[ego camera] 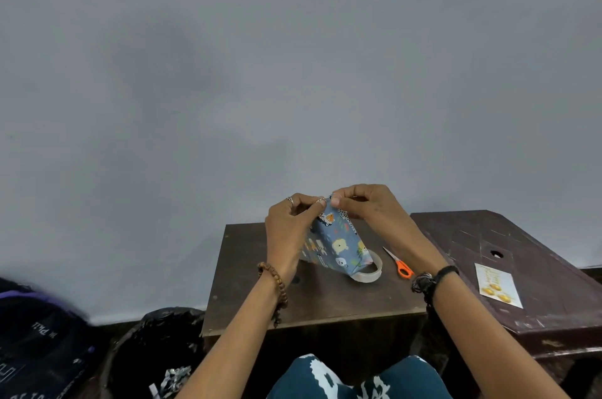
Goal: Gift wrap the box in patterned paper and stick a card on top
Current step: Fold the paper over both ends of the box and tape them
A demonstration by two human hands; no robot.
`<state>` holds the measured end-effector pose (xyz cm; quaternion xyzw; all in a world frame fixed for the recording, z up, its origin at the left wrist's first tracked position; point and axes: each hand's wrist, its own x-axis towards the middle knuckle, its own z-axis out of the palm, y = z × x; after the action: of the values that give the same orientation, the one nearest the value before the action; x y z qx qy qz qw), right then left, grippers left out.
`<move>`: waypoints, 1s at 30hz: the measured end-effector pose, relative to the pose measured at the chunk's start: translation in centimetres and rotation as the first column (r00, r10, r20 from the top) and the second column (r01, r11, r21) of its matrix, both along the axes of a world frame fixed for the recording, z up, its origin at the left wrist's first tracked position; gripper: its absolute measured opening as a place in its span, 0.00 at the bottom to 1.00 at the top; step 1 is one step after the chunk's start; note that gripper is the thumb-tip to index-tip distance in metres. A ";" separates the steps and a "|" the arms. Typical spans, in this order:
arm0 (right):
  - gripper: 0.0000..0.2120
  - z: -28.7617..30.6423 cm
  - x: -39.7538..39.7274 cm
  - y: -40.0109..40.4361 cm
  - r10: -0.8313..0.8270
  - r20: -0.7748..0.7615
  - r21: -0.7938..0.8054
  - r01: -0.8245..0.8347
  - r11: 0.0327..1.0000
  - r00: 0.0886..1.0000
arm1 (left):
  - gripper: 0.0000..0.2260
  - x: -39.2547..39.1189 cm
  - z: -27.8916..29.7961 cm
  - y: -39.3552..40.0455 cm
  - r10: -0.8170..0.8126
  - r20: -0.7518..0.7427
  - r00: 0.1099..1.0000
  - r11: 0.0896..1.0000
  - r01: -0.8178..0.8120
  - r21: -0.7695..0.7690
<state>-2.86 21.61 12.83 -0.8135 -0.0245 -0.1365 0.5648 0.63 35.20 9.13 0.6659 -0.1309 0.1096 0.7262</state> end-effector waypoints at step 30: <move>0.31 -0.6 1.9 -0.1 0.077 -0.108 0.269 -0.046 0.962 0.991 | 0.03 0.6 -0.5 0.7 -0.112 0.019 0.994 0.992 0.110 0.059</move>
<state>-0.92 21.48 12.27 -0.7357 0.0020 -0.0729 0.6733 1.25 35.94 8.61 0.6770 -0.1788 0.0726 0.7103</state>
